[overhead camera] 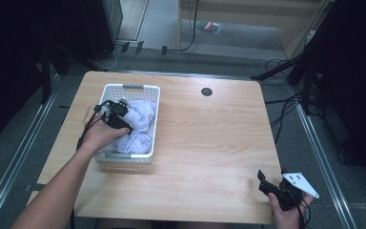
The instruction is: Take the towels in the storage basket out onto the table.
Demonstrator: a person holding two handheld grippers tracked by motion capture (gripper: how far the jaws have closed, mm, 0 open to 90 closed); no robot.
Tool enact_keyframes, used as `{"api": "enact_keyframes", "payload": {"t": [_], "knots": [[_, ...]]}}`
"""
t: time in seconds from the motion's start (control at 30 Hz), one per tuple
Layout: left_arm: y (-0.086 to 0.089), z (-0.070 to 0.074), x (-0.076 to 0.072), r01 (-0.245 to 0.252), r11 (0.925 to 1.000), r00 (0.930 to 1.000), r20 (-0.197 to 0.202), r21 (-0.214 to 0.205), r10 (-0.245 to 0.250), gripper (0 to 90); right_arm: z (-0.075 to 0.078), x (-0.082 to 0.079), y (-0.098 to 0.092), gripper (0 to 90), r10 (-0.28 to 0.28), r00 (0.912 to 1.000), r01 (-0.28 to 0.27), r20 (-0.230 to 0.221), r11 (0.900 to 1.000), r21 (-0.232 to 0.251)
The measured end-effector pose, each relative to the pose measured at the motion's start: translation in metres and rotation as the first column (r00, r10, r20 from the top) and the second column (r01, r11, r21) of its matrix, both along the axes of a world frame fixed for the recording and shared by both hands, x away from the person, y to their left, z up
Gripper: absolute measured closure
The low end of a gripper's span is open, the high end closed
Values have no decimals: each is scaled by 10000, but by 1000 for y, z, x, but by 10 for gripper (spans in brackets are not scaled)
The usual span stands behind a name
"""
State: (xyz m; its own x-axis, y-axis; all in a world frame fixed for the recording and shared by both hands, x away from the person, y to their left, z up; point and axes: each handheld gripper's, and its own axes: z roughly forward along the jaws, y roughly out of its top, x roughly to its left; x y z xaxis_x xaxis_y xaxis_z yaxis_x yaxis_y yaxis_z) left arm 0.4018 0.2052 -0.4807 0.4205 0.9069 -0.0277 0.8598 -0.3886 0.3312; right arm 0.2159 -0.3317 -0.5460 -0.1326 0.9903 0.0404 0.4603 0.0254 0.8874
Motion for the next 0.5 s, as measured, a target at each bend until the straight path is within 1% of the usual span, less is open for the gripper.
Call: {"api": "enact_keyframes", "payload": {"t": [0.03,0.1,0.23,0.33,0.37,0.43,0.47,0.5], "knots": [[0,0,0,0,10000,10000,0,0,0,613,0,0,0,131,0,10000,0,0,10000,0],[2,8,0,-77,10000,9999,96,-47,77,614,0,0,0,131,-28,10000,28,-14,10000,8],[5,24,-2,-38,10000,9997,244,-22,39,615,0,0,0,131,-12,10000,12,0,10000,-14],[6,37,-4,-145,9998,9992,383,-168,151,614,0,0,0,131,-16,10000,16,-12,10000,-22],[7,44,-5,-131,9997,9991,397,-205,139,614,0,0,0,131,-27,10000,27,-19,10000,-20],[6,50,-6,-96,9998,9989,449,-202,105,614,0,0,0,132,-29,10000,29,-28,10000,-30],[6,50,-6,-96,9998,9989,449,-202,105,614,0,0,0,132,-29,10000,29,-28,10000,-30],[5,58,-7,-66,9998,9988,484,-172,75,614,0,0,0,132,-55,10000,55,-57,10000,-21]]}}
